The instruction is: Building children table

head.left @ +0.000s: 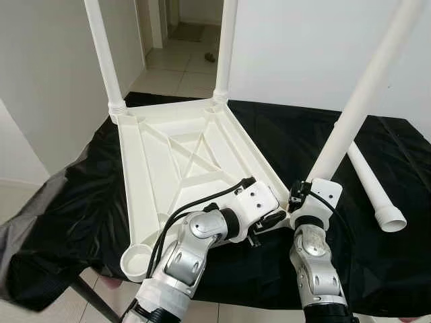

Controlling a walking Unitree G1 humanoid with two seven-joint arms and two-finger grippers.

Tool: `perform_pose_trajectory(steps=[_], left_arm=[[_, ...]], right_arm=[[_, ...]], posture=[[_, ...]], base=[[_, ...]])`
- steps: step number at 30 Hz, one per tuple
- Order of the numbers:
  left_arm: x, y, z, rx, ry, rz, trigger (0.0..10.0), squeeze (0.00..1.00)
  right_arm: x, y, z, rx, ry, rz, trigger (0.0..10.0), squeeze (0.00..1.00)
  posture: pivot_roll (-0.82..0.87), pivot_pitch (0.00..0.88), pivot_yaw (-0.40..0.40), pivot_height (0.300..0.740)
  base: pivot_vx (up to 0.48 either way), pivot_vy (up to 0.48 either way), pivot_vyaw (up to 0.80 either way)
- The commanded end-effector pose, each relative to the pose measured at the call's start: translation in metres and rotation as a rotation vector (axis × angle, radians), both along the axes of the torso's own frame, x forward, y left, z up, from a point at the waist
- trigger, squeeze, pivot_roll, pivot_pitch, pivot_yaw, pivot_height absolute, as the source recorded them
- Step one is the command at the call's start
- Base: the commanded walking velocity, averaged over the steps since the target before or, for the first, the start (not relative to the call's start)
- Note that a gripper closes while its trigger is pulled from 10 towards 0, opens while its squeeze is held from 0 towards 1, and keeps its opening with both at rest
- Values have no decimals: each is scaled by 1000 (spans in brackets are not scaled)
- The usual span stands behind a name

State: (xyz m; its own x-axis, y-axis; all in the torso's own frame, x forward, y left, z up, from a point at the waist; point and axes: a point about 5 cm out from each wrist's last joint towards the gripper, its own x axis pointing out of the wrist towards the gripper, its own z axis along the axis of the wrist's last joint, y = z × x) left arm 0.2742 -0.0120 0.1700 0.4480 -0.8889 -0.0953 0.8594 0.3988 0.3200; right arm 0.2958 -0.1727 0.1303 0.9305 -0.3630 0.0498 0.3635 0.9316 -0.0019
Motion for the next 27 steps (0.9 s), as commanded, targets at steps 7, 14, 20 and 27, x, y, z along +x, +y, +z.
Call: perform_pose_trajectory(steps=[7, 14, 20, 27], left_arm=[[-1, -1, -3, -76, 8, 175, 10000, 0], [0, -1, -2, -77, 5, 174, 10000, 0], [0, -2, -2, -76, 4, 174, 10000, 0], [1, -1, -1, -76, 2, 174, 10000, 0]], right_arm=[[-7, -8, -19, 42, 92, -31, 10000, 1000], [-2, -13, -10, 58, 36, 28, 10000, 1000], [8, -18, -1, 57, 6, 239, 10000, 0], [13, -21, 2, -3, 9, 498, 10000, 0]], posture=[[-22, 39, -26, 740], [-25, 36, -24, 740], [-27, 38, -24, 740], [-27, 38, -23, 740]], base=[[0, 0, 0], [0, 0, 0], [0, 0, 0], [0, 0, 0]])
